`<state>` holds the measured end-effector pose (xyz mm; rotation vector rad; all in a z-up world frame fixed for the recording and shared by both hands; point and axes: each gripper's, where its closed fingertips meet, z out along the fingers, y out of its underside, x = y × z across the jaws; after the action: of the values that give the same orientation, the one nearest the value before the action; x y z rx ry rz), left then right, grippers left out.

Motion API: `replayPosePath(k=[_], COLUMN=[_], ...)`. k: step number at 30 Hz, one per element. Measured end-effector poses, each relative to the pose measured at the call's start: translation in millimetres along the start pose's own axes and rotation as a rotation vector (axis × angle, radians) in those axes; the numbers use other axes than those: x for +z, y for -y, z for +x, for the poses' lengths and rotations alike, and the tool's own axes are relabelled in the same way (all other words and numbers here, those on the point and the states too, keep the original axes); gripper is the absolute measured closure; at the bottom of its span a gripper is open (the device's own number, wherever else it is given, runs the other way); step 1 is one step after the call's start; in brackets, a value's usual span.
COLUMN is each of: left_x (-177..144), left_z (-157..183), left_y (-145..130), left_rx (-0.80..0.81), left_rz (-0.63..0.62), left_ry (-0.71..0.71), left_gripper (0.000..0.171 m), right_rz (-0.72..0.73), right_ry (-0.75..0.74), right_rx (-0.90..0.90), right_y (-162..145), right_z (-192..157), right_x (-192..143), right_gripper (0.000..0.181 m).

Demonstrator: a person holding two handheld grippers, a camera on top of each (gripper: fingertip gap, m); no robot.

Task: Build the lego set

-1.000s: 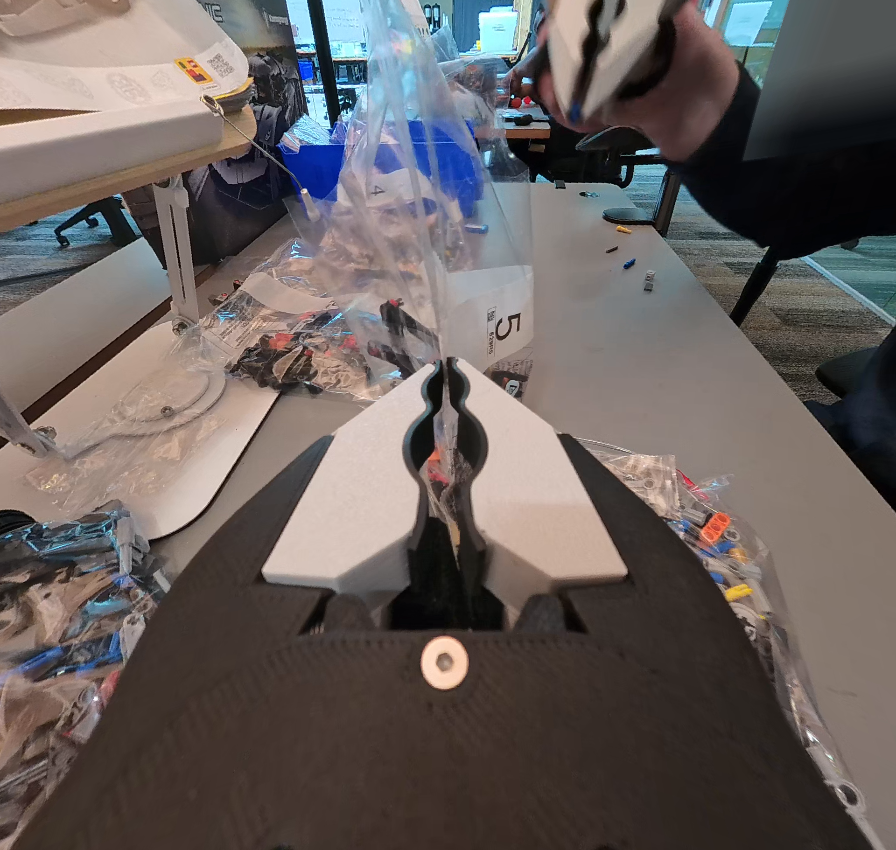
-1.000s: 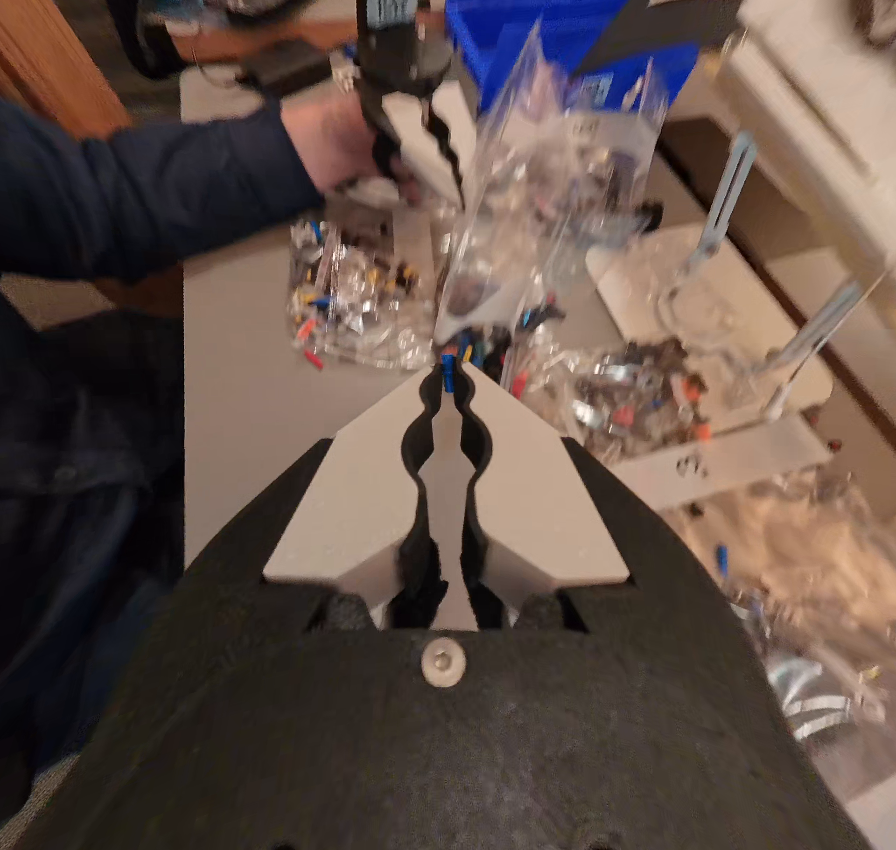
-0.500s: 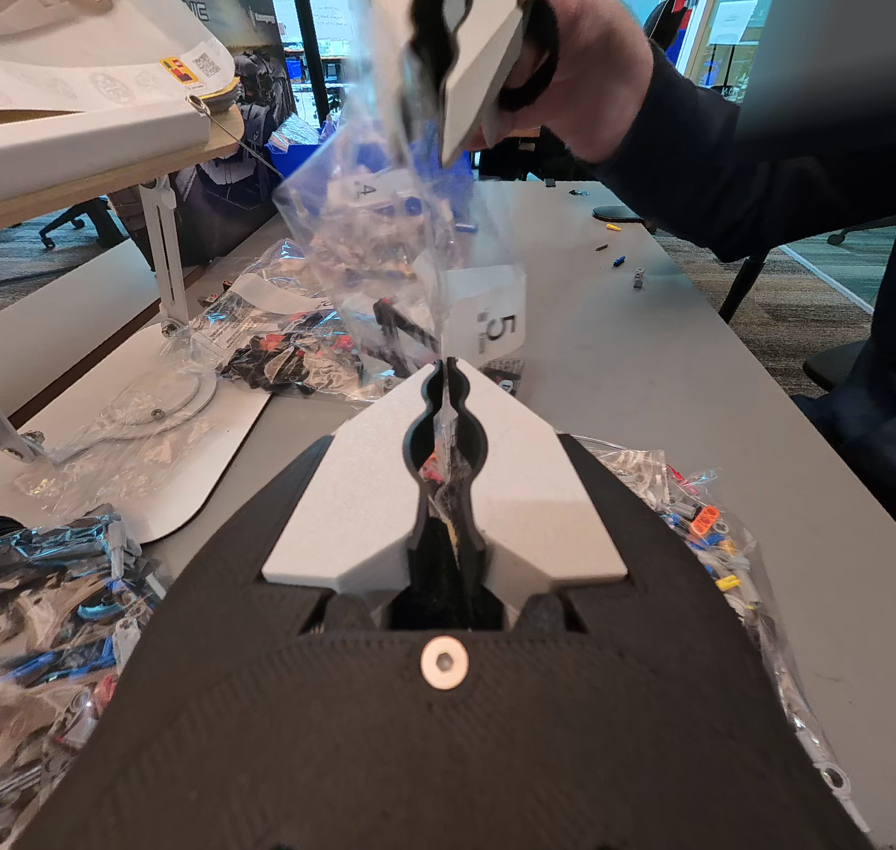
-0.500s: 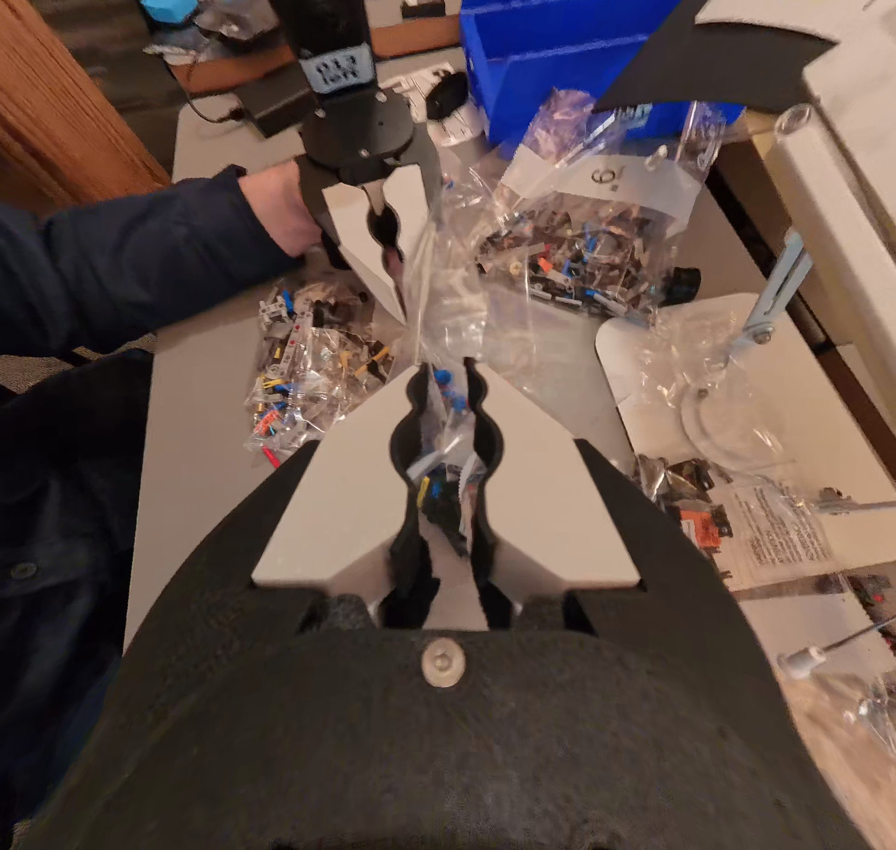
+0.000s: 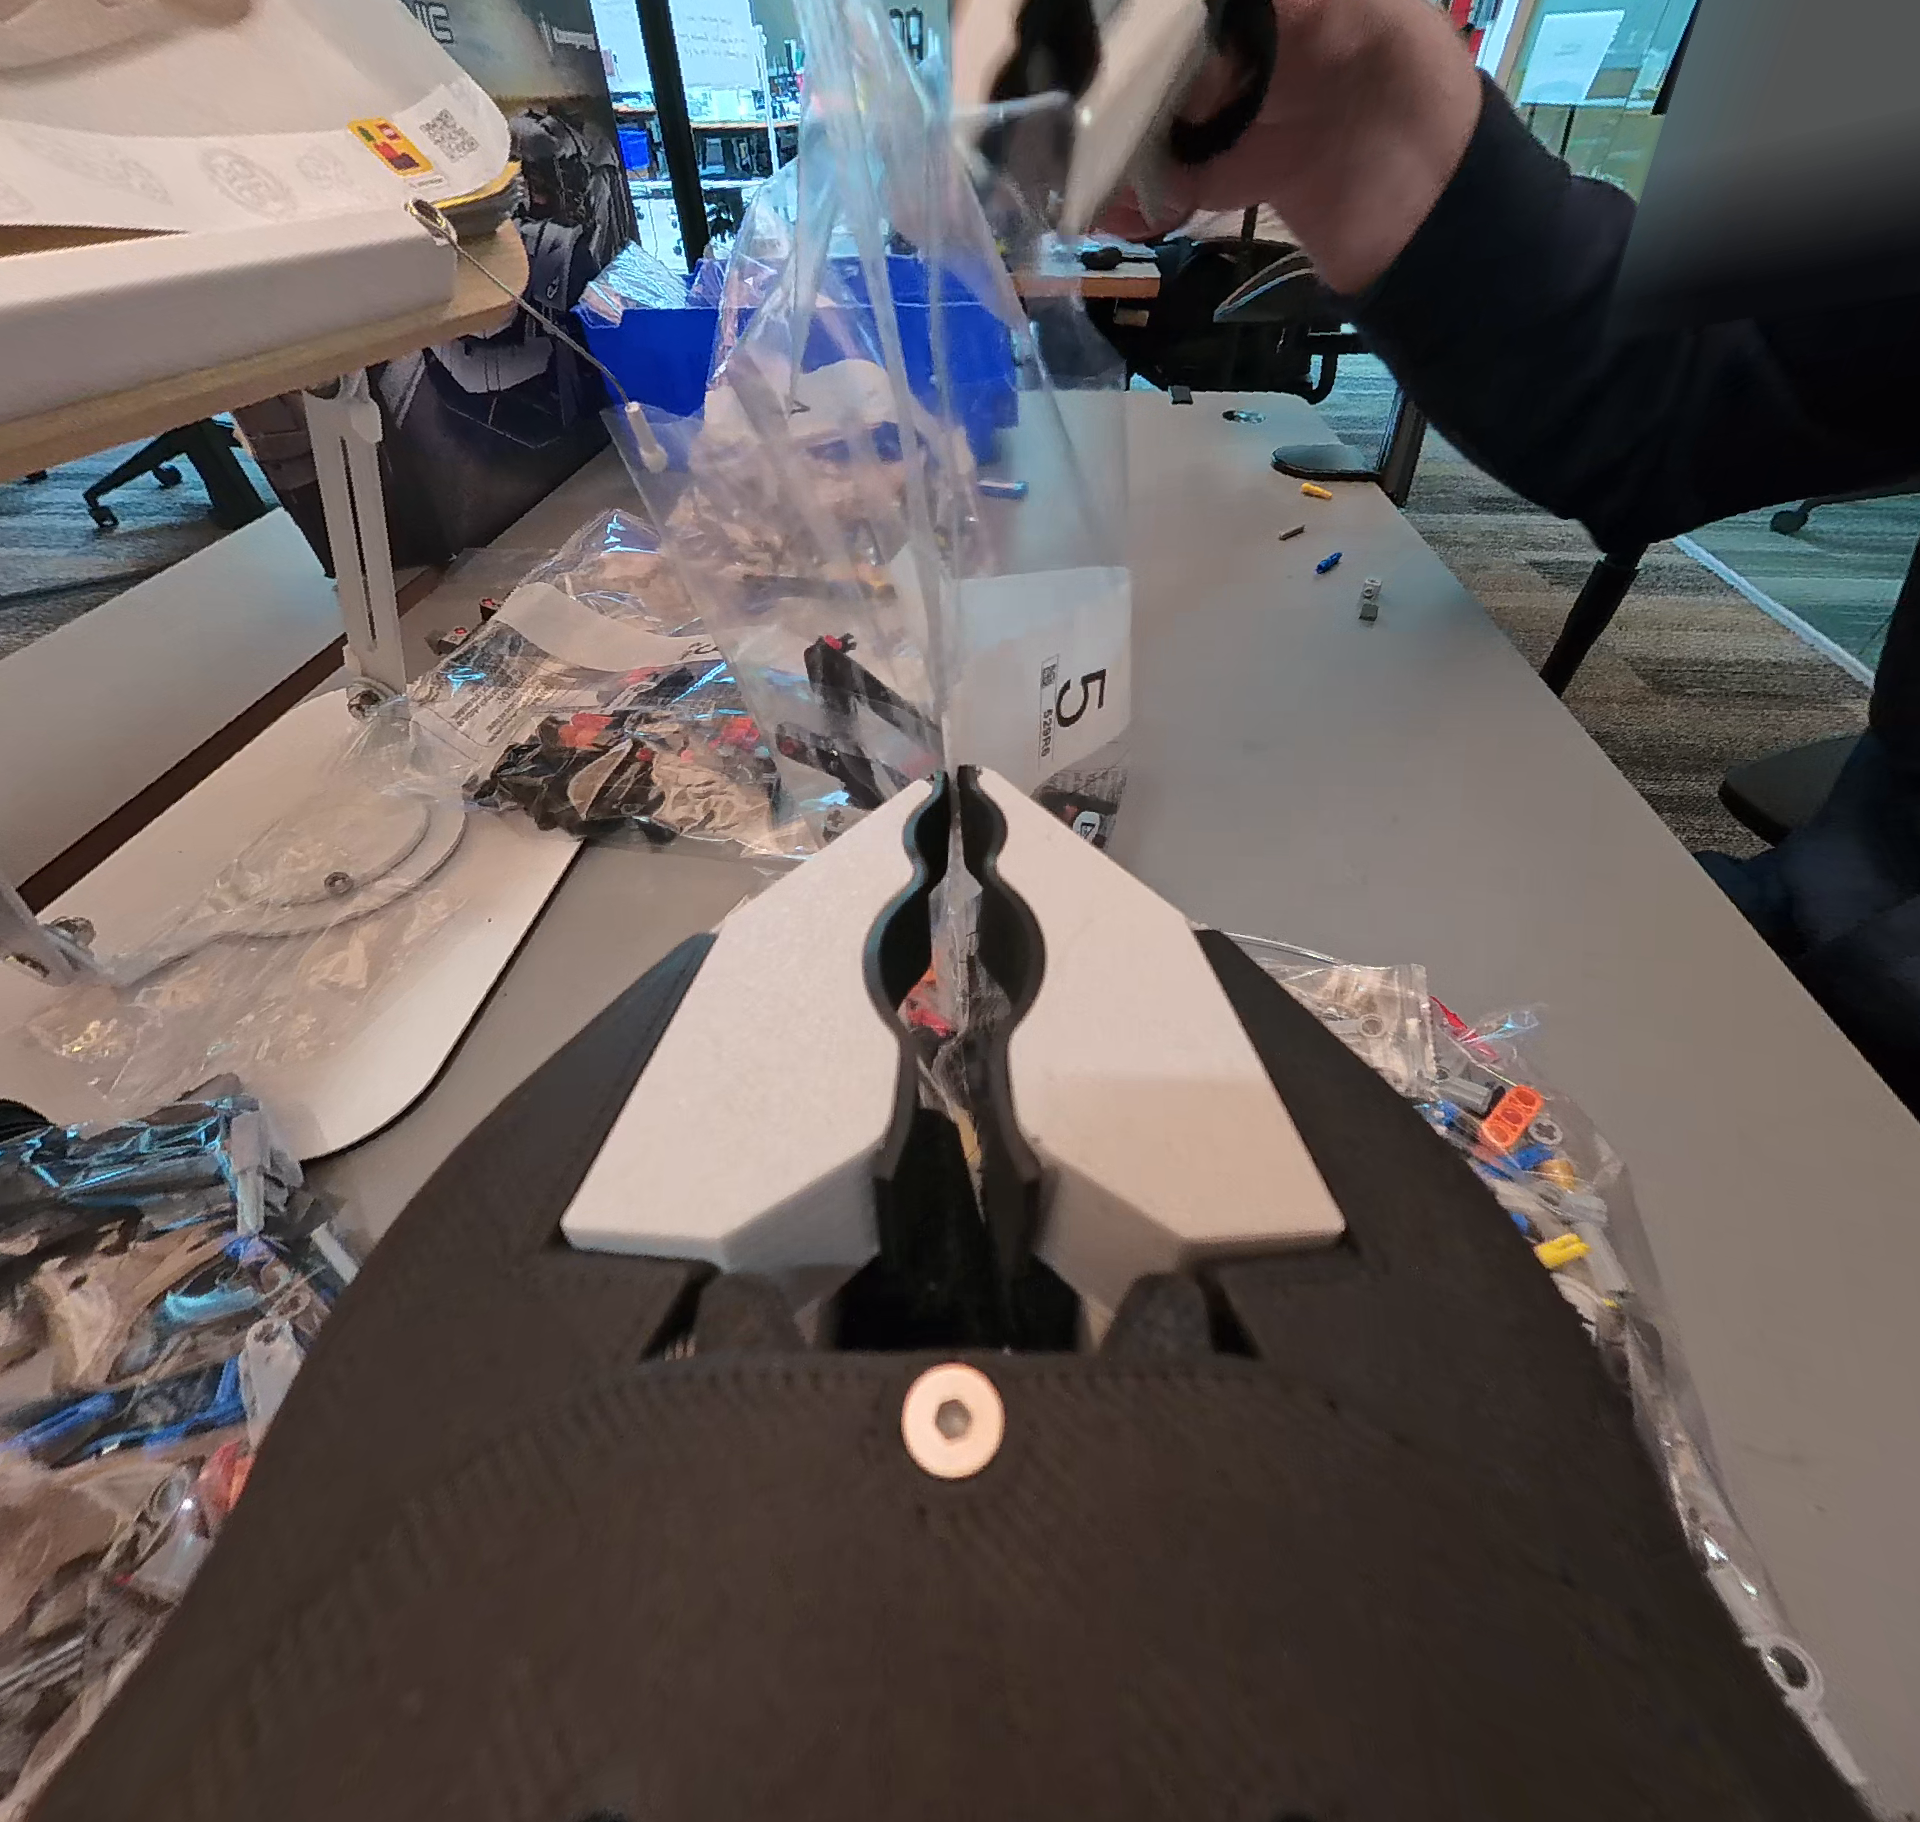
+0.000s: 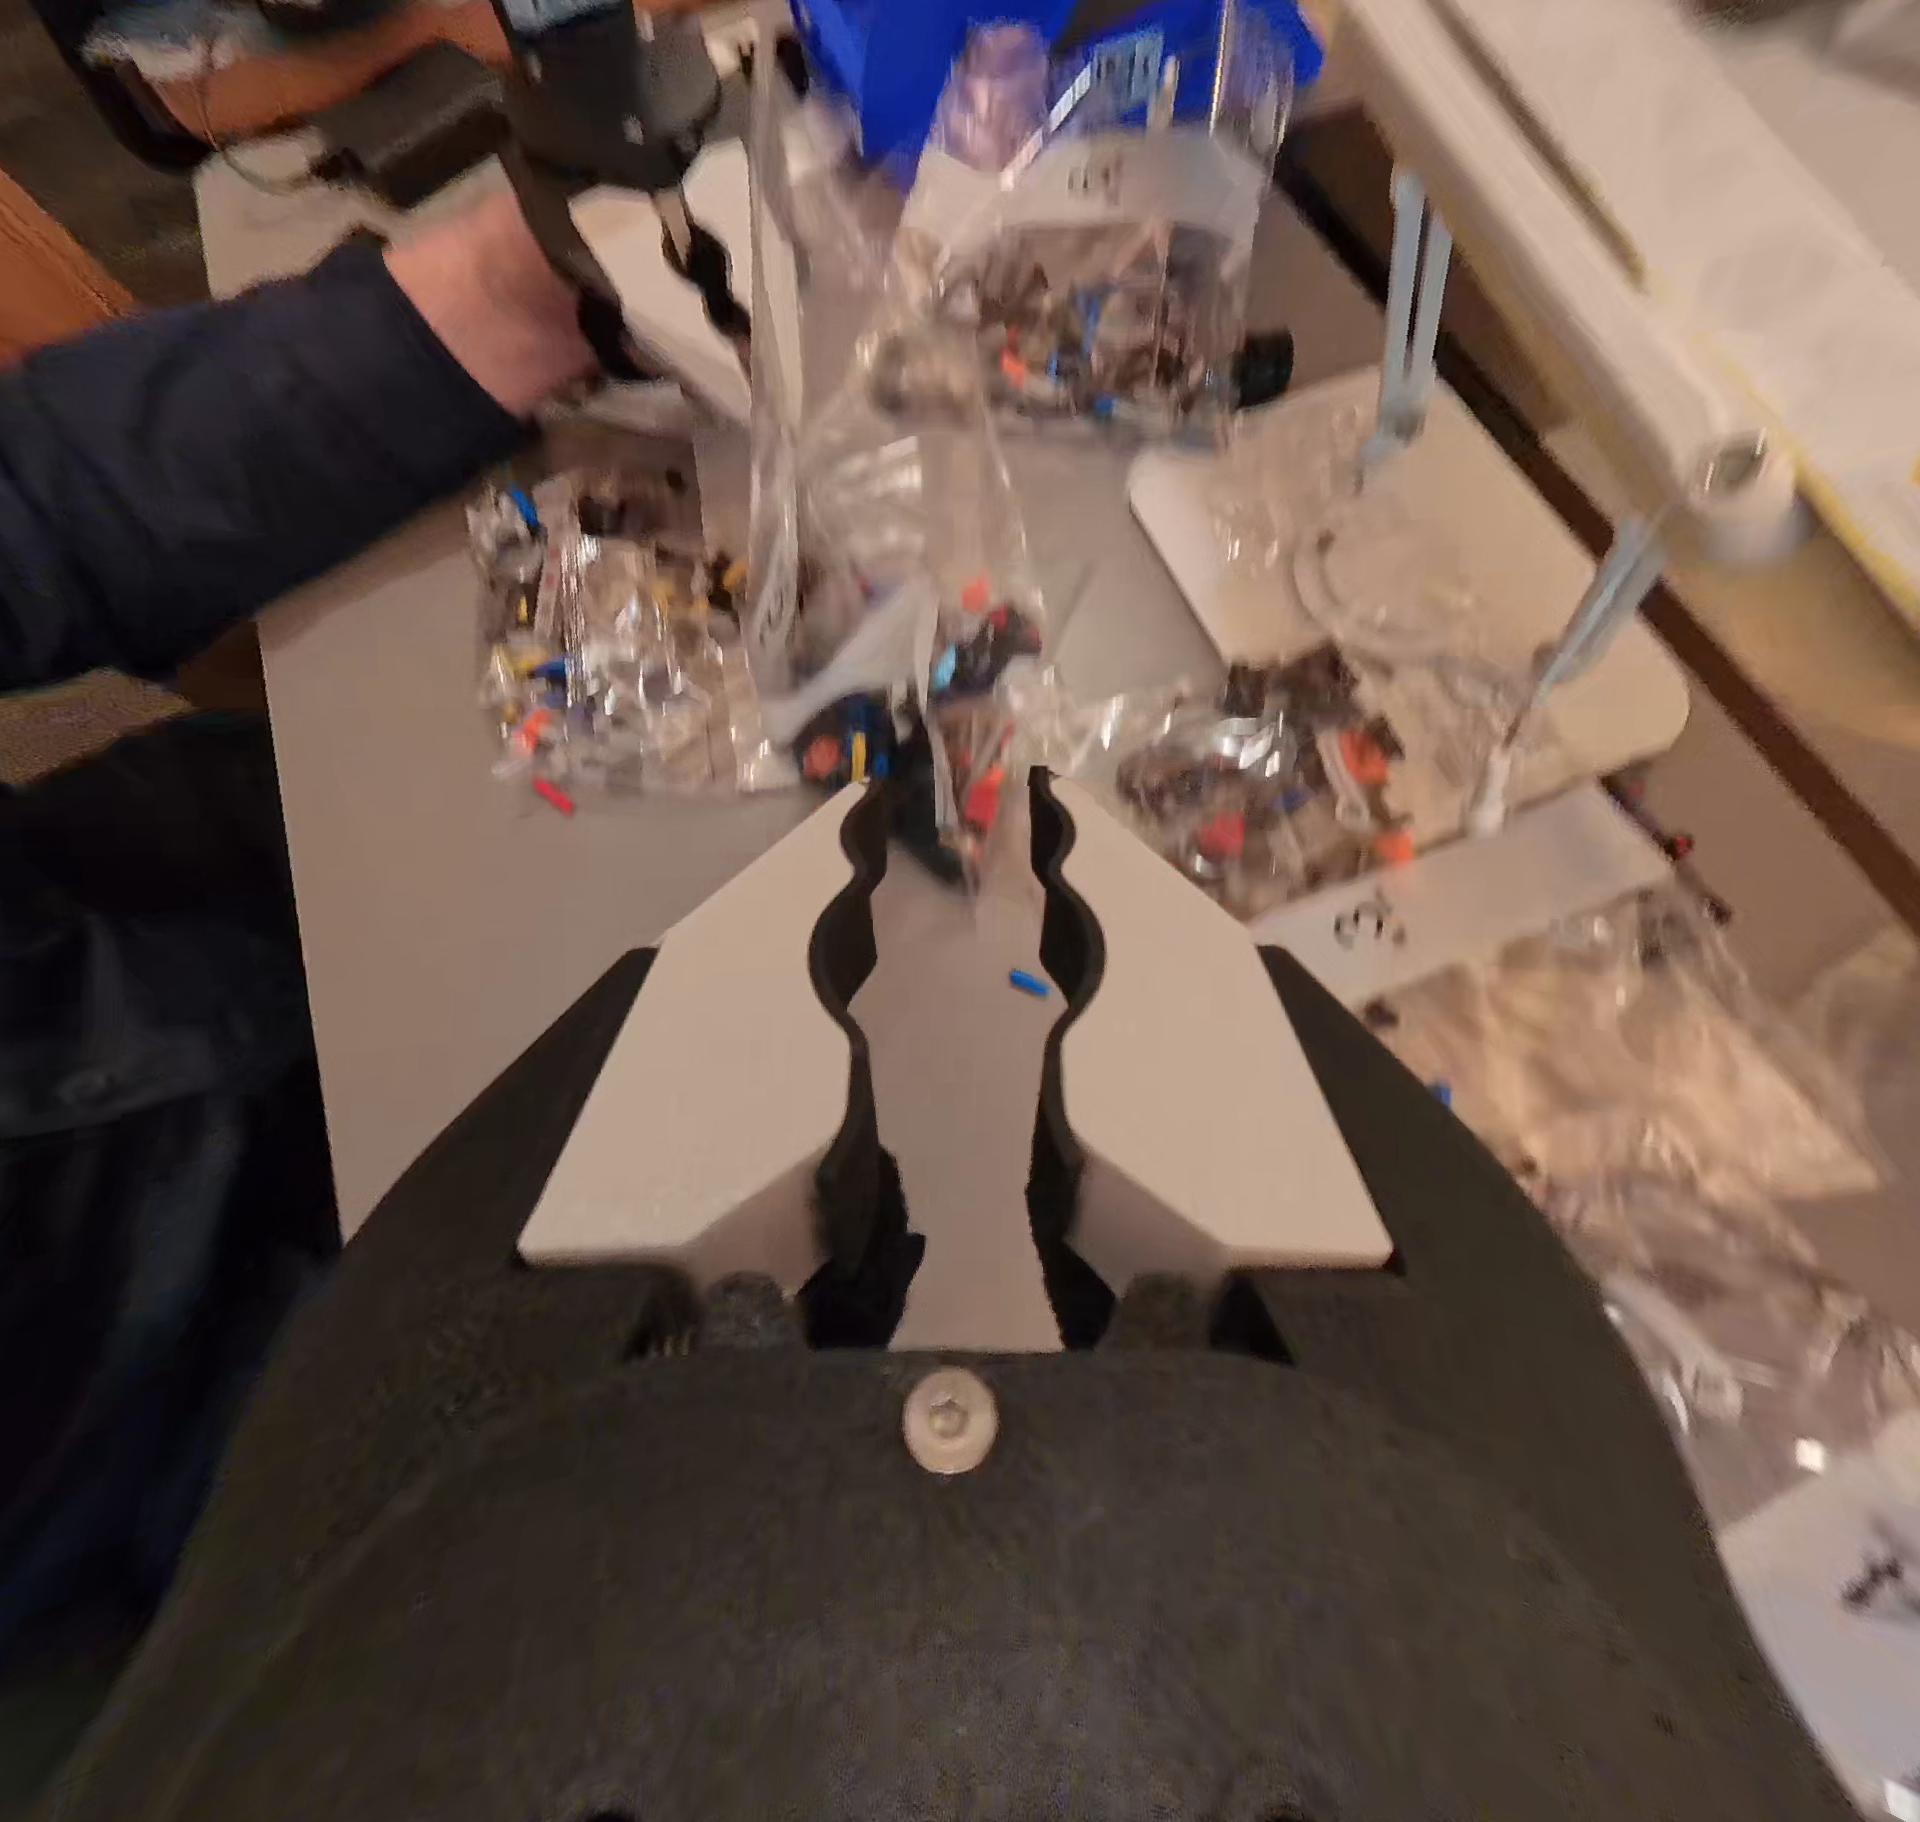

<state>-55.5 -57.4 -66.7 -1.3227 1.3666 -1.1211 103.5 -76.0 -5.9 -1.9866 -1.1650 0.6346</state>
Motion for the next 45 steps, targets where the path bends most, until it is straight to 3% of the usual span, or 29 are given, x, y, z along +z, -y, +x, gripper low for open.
replayPosePath(k=[6,12,18,27,30,33,42,45], left_x=[1.3,2.1,0.9,1.5,0.2,-3.2,-10.9,-13.6], left_z=[-0.5,-0.7,-1.3,-0.2,-1.6,-0.8,9.1,9.5], left_y=[-1.1,-2.5,-2.7,-2.4,-3.2,-3.6,-3.9,-3.4], left_rx=[-0.009,-0.009,-0.008,-0.006,-0.010,-0.007,-0.002,0.000], left_rz=[0.002,-0.005,-0.007,-0.008,-0.007,-0.015,-0.037,-0.036], left_ry=[-0.004,-0.002,0.001,-0.004,0.000,-0.001,-0.043,-0.043], left_gripper=[0.171,0.171,0.171,0.171,0.171,0.171,0.171,0.171], right_rz=[-0.190,-0.324,-0.385,-0.381,-0.347,-0.234,0.061,0.111], right_ry=[-0.097,-0.127,-0.242,-0.226,-0.206,-0.133,0.099,0.179], right_rx=[0.031,0.122,0.225,0.222,0.215,0.227,0.015,-0.033], right_y=[-91.5,-169.6,-196.3,-200.9,-188.3,-156.9,-1.8,37.1], right_z=[-3.7,21.7,56.6,60.1,57.8,49.5,-3.6,-19.2], right_x=[-28.0,1.9,15.0,14.9,12.7,9.0,22.7,33.8], right_gripper=[0.151,0.150,0.157,0.169,0.169,0.169,0.169,0.169])
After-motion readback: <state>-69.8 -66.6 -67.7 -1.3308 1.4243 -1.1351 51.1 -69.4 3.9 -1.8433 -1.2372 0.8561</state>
